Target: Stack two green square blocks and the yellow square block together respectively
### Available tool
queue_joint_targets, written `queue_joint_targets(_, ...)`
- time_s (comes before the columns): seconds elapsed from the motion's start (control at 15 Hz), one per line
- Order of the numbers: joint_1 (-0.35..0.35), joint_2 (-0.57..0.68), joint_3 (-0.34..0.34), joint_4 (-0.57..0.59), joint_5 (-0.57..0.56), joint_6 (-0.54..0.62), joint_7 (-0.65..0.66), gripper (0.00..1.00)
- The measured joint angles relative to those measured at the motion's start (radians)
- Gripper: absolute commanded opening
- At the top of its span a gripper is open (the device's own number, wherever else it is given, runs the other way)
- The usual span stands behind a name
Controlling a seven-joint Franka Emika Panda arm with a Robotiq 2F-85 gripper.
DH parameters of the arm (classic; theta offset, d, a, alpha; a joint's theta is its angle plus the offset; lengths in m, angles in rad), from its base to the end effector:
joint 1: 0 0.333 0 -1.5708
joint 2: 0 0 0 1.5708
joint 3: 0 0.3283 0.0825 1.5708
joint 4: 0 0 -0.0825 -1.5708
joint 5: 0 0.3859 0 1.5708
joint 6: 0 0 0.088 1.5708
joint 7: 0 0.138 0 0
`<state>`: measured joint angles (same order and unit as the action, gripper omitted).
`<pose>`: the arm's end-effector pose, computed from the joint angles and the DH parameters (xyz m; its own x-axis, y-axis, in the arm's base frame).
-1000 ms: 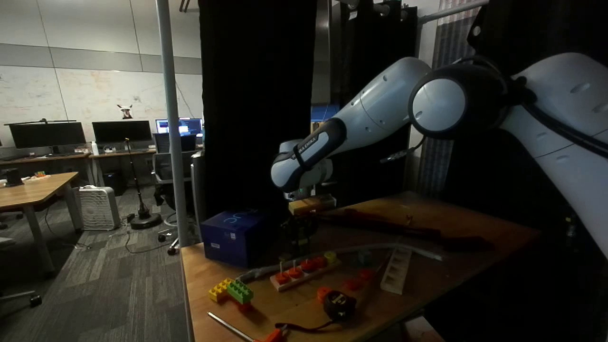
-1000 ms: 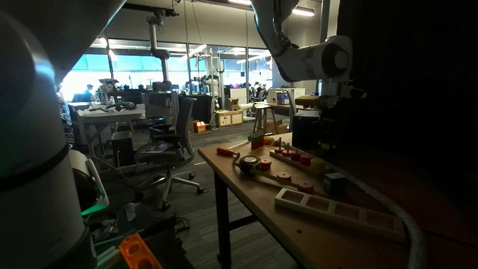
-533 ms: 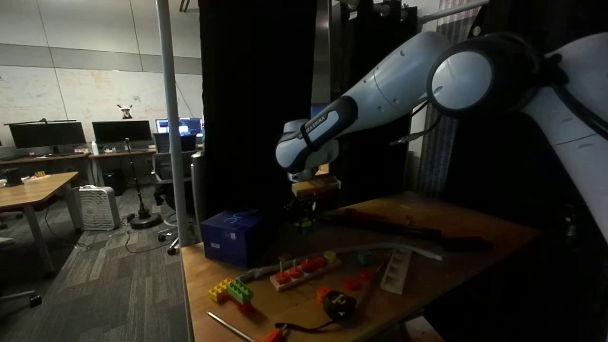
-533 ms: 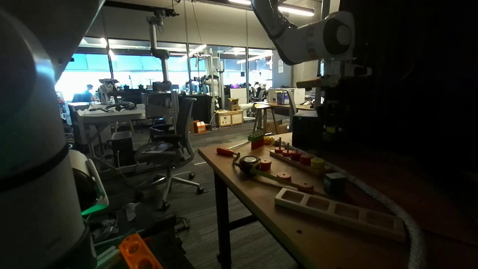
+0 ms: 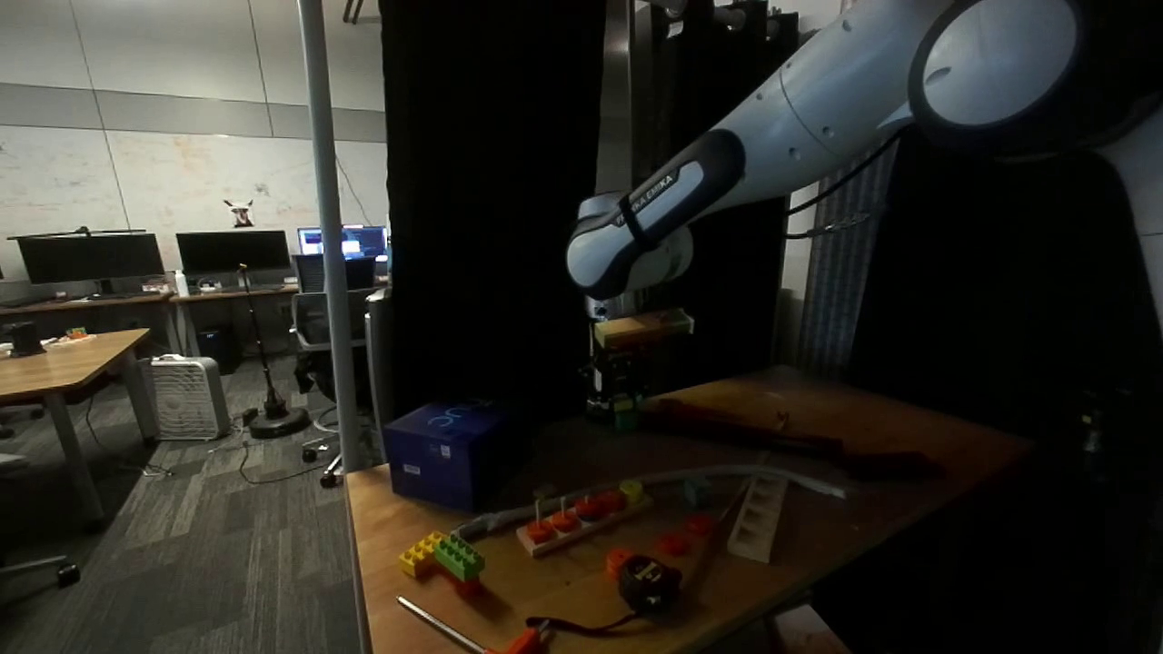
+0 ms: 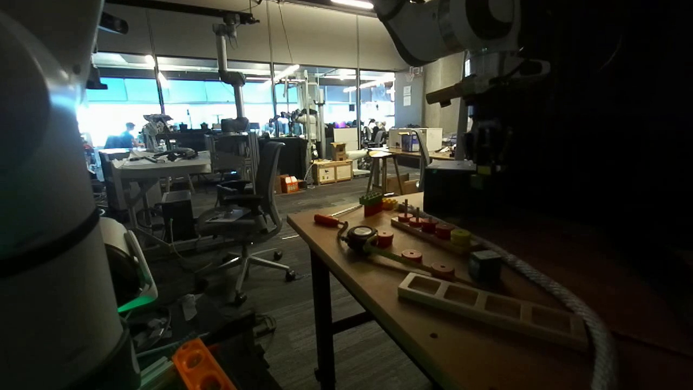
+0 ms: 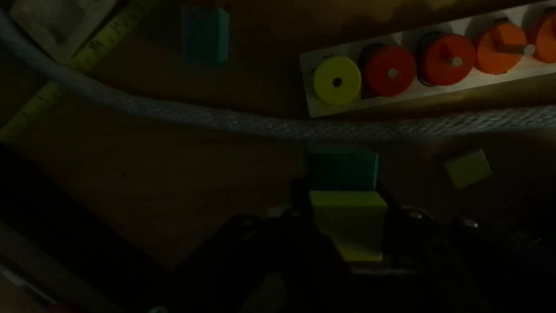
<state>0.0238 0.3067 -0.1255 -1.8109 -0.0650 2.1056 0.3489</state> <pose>0.6334 -0.0650 0.3536 0.9167 -0.3991 0.0207 -0.3992 -0.9123 0.0917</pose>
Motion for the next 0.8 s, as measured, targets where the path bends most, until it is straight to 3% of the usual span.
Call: queue_joint_targets(0.8,-0.072,-0.242,-0.007,-0.33,-0.008,0.048,0.007,0.22)
